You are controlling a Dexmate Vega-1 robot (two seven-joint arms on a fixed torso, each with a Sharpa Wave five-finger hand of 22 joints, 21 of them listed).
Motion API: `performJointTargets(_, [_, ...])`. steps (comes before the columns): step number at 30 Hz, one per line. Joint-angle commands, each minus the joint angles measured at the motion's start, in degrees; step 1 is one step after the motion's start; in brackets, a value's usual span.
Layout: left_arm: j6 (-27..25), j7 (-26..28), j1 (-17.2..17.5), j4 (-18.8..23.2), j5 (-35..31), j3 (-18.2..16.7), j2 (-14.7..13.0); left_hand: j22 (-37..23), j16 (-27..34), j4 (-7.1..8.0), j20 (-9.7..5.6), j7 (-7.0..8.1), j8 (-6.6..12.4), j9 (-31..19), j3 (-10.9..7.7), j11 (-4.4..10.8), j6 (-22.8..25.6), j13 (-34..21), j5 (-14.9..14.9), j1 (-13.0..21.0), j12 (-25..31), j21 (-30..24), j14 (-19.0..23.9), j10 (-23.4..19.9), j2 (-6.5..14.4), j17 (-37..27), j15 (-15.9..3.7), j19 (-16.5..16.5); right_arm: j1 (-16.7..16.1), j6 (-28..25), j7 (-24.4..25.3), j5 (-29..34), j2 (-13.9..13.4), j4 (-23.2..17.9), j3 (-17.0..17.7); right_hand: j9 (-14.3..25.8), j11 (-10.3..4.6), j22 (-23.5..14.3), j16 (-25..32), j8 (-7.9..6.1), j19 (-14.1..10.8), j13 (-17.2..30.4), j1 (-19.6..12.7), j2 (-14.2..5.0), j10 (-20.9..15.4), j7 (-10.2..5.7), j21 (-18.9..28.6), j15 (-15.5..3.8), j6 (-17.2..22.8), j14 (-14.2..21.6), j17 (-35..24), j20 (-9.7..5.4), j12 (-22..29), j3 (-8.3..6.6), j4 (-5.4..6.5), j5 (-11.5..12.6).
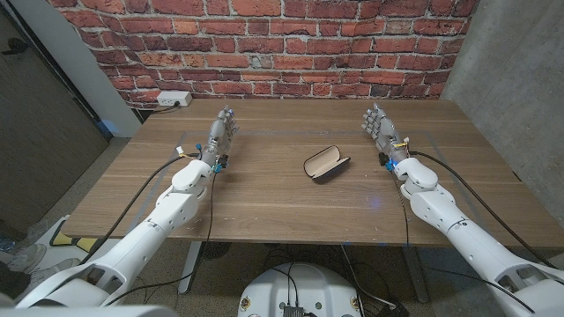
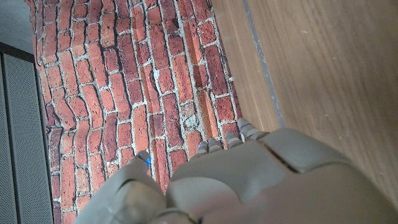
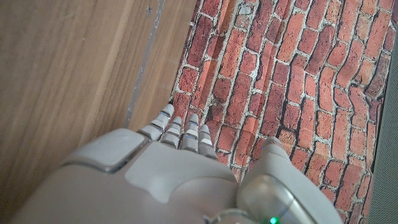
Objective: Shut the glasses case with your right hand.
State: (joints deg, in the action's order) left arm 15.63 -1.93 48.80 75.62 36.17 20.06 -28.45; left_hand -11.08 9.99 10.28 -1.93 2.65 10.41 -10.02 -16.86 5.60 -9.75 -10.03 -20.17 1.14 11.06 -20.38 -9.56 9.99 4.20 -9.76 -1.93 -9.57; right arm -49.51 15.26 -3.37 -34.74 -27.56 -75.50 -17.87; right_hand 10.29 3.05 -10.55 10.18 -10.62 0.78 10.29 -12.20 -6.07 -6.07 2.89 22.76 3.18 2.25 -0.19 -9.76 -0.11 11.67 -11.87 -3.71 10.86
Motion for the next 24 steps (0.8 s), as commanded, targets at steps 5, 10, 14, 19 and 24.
performJointTargets(5, [-2.73, -1.95, 1.88, 1.79, -3.64, -4.36, 2.35, -0.08, 0.43, 0.04, -2.67, 0.23, 0.32, -0.29, -0.24, 0.53, -12.63, -0.28, -0.38, 0.23, 0.26, -0.31, -10.71, 9.74, 5.03, -0.29, -2.52, -6.08, -2.41, -4.50, -5.28, 9.51, 8.42, -1.41, 10.07, 0.13, -0.15, -0.08, 0.23, -0.21, 0.44, 0.16, -0.54, 0.10, -0.37, 0.27, 0.26, 0.41, -0.08, -0.05, -0.07, 0.10, 0.28, -0.45, -0.09, 0.31])
performJointTargets(10, [-3.68, -2.22, 2.17, 2.41, -4.77, -5.46, 2.57, -0.08, 0.44, 0.02, -2.69, 0.25, 0.32, -0.29, -0.22, 0.56, -12.62, -0.28, -0.39, 0.25, 0.33, -0.30, -10.63, 9.54, 5.01, -0.28, -2.59, -6.02, -3.51, -7.49, -4.10, 13.12, 9.70, -4.05, 11.87, 0.13, -0.35, -0.08, 0.21, -0.20, 0.45, 0.16, -0.70, -0.10, -0.36, 0.18, 0.19, 0.30, -0.12, -0.10, -0.07, 0.00, 0.27, -0.57, -0.14, 0.33])
performJointTargets(14, [-4.04, -2.92, 2.30, 2.54, -5.09, -6.13, 3.01, -0.08, 0.44, 0.00, -2.70, 0.23, 0.34, -0.30, -0.20, 0.50, -12.58, -0.28, -0.39, 0.26, 0.32, -0.31, -10.61, 9.55, 4.99, -0.28, -2.53, -5.94, -4.12, -8.86, -3.91, 15.25, 10.58, -5.41, 12.98, 0.13, -0.39, -0.07, 0.19, -0.20, 0.42, 0.16, -0.90, -0.27, -0.38, 0.08, 0.13, 0.19, -0.13, -0.12, -0.06, -0.09, 0.27, -0.70, -0.23, 0.33])
performJointTargets(19, [-4.24, -3.91, 2.18, 2.64, -5.58, -6.46, 3.59, -0.08, 0.42, -0.02, -2.68, 0.21, 0.34, -0.30, -0.18, 0.46, -12.57, -0.28, -0.40, 0.28, 0.31, -0.28, -10.61, 9.56, 4.97, -0.28, -2.48, -5.92, -6.15, -14.05, -0.16, 20.68, 10.24, -11.06, 13.42, 0.15, -0.28, -0.05, 0.45, -0.80, -0.49, 0.16, -1.81, -0.45, -0.91, -0.31, 0.12, 0.50, 1.44, 0.71, -0.03, 0.39, 0.45, -1.06, -0.77, 0.18])
performJointTargets(24, [-4.49, -4.15, 1.99, 2.61, -6.21, -6.82, 3.97, -0.08, 0.42, -0.03, -2.70, 0.21, 0.35, -0.30, -0.16, 0.50, -12.54, -0.28, -0.41, 0.29, 0.30, -0.27, -10.59, 9.55, 4.95, -0.28, -2.47, -5.88, -7.70, -17.68, 1.92, 24.83, 10.23, -14.76, 13.78, 0.21, 0.25, -0.06, 0.56, -0.98, -1.67, 0.21, -2.54, 0.06, -2.58, -0.24, 0.13, 0.43, 2.45, 1.57, -0.02, 0.59, 1.01, -1.08, -1.43, -0.05])
